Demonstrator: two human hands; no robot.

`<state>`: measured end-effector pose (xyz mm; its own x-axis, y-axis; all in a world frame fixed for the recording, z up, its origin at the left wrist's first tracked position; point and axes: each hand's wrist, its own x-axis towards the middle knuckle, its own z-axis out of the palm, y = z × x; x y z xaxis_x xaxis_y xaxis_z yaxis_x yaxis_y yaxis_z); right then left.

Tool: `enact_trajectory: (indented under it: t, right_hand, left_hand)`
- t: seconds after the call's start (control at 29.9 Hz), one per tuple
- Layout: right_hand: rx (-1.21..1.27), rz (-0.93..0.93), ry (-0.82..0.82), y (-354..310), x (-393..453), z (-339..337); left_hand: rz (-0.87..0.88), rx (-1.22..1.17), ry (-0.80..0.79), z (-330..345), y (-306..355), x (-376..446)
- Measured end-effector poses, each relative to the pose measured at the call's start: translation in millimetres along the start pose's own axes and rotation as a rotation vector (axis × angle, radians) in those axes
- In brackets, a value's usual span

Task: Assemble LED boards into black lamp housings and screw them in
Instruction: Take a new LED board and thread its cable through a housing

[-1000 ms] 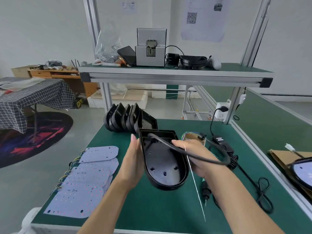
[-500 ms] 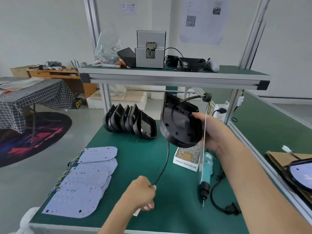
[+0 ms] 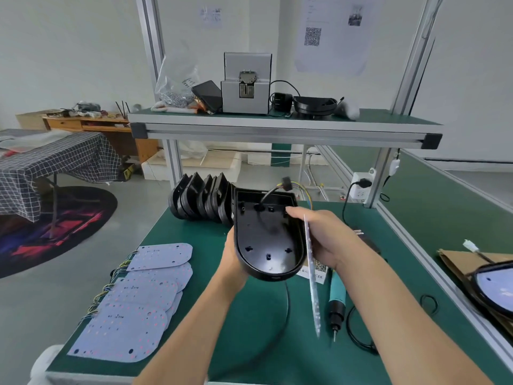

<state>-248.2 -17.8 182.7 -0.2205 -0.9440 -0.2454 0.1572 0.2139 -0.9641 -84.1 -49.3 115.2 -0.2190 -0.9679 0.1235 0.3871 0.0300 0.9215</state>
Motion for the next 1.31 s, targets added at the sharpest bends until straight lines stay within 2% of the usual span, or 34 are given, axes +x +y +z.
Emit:
enact_trajectory:
  t: [0.07,0.13,0.2,0.3,0.4,0.47,0.7,0.8,0.9,1.07,1.31]
  right_hand:
    - [-0.007,-0.015,0.032,-2.5,2.2,-2.4]
    - [-0.006,-0.032,0.047,-3.3,4.5,-6.1]
    - [-0.019,-0.021,0.042,1.4,4.5,-6.5]
    - [-0.032,0.028,0.031,15.5,3.1,-3.7]
    - [-0.043,0.039,-0.003,25.9,1.3,-1.5]
    - [-0.041,0.029,0.003,31.9,4.8,-1.0]
    - [-0.124,-0.047,-0.046,44.0,7.1,5.0]
    - [-0.178,-0.065,-0.079,45.5,3.3,6.7]
    - [-0.244,-0.106,-0.043,53.8,7.0,5.2]
    - [-0.295,-0.254,0.025,56.9,0.6,1.9]
    - [-0.515,-0.373,-0.08,67.8,-16.2,-19.4]
  left_hand:
    - [0.02,0.179,-0.008,-9.1,-14.2,1.9]
    - [-0.052,0.565,-0.001,-18.8,-28.4,-0.1]
    - [-0.15,0.693,0.05,-27.9,-43.3,1.0]
    - [-0.197,0.315,0.075,-28.9,-40.8,-0.3]
    - [-0.019,0.17,0.226,-26.0,-18.5,-1.2]
    - [-0.026,0.017,0.228,-27.7,-8.1,1.4]
    - [-0.332,-0.177,-0.03,-31.8,-4.4,3.7]
    - [-0.367,-0.167,0.022,-37.5,-8.2,3.1]
    - [-0.403,-0.165,0.072,-36.7,-12.6,3.5]
    - [-0.356,-0.21,0.126,-35.4,-12.9,6.4]
    - [-0.254,-0.028,0.231,-36.7,-9.6,8.4]
